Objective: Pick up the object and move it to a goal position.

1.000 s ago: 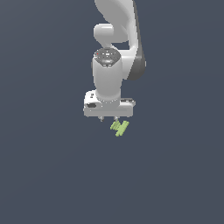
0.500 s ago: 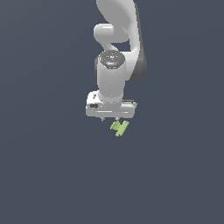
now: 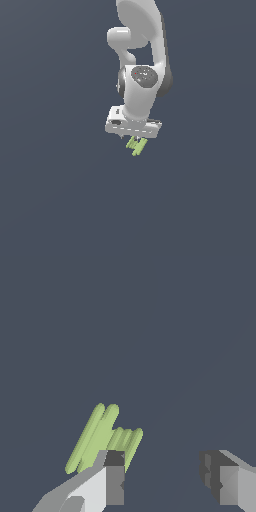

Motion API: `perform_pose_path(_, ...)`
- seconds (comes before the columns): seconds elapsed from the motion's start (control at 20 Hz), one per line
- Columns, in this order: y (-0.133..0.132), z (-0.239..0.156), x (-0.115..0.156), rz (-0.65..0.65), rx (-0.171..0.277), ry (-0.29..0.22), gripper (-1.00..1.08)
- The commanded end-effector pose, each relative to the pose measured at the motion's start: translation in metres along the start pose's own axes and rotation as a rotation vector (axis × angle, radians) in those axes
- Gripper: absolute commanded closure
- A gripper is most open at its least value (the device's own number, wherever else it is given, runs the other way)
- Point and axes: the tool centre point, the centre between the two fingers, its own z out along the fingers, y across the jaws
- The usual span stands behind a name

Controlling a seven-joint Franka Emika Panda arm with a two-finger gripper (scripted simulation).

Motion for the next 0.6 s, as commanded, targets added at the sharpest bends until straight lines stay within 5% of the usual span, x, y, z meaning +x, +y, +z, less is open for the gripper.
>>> perform_pose_path(0.0,-0.006,0.006,-0.003,0.019,-0.033,-0.002,-0.2)
perform_pose_path(0.55,-0.031,0.031,-0.019,0.101,-0.175,0.022,-0.2)
